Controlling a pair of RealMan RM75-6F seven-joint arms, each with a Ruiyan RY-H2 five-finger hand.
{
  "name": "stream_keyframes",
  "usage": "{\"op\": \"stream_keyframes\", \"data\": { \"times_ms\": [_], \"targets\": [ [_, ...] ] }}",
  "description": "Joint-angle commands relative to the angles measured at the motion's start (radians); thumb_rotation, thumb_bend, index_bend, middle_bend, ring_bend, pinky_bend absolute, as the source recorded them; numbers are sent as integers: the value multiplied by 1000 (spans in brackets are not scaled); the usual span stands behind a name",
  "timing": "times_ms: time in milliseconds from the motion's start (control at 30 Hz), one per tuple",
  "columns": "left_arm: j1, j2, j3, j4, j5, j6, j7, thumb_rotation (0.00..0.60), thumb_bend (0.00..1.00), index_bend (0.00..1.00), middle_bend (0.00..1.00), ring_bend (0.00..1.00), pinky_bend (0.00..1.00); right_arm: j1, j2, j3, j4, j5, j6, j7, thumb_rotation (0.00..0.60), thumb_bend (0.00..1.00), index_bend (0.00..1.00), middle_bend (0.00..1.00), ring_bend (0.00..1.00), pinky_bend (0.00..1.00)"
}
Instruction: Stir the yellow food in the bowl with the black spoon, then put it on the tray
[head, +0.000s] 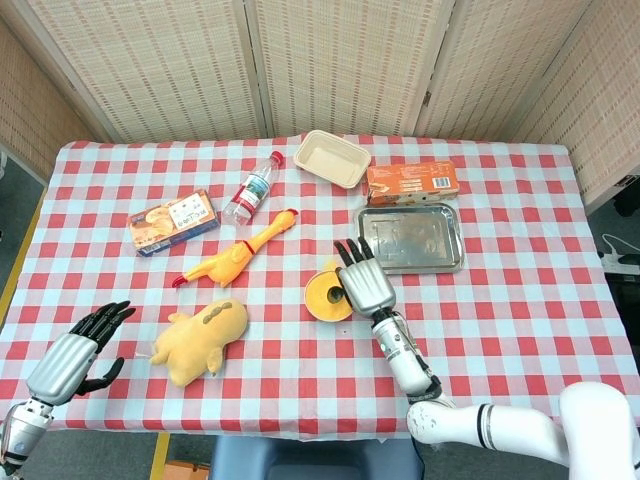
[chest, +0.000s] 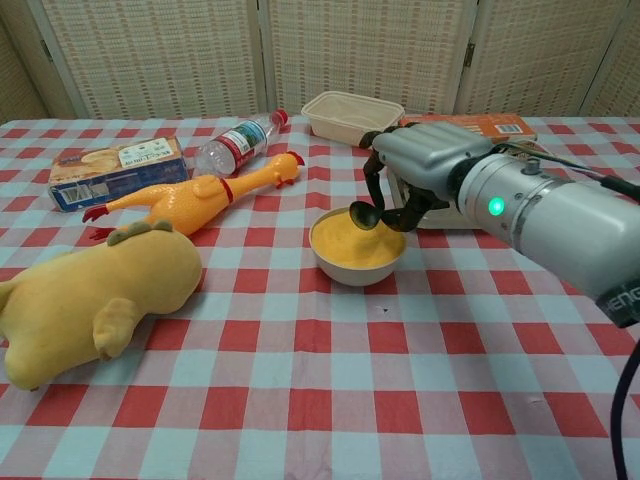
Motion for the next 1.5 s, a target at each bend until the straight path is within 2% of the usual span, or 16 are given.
{"op": "stream_keyframes", "data": {
  "times_ms": [33,200,333,433,633,867,1167,1500],
  "targets": [
    [-1,3,3,4,4,3,-11,600,480,0,0,0,156,41,-59,6,52,41,32,-53,600,325,574,57,0,29],
    [-3,5,3,13,1,2,-28,600,481,0,0,0,157,66,-78,-1,55,87,49,-89,600,326,478,56,0,29],
    [-3,4,4,16,0,3,-29,600,481,0,0,0,156,67,-50,-15,19,108,61,-104,600,325,364,55,0,29],
    [-3,3,5,12,0,2,-22,600,481,0,0,0,156,64,-18,-21,-16,129,64,-105,600,325,332,55,0,29],
    [-3,-1,5,7,-4,-1,-4,600,481,0,0,0,157,46,50,-15,-43,152,55,-36,600,325,391,56,0,29],
    [-16,-9,5,15,-5,-25,13,600,482,0,0,0,156,69,125,-13,-21,295,-51,-12,600,325,427,56,0,29],
    [-25,-20,1,21,-21,-45,21,600,481,0,0,0,157,109,124,-31,33,317,-80,36,600,325,439,56,0,29],
    [-27,-25,-1,26,-28,-48,22,600,478,0,0,0,157,135,131,-62,48,333,-91,67,600,325,504,56,0,29]
  ]
}}
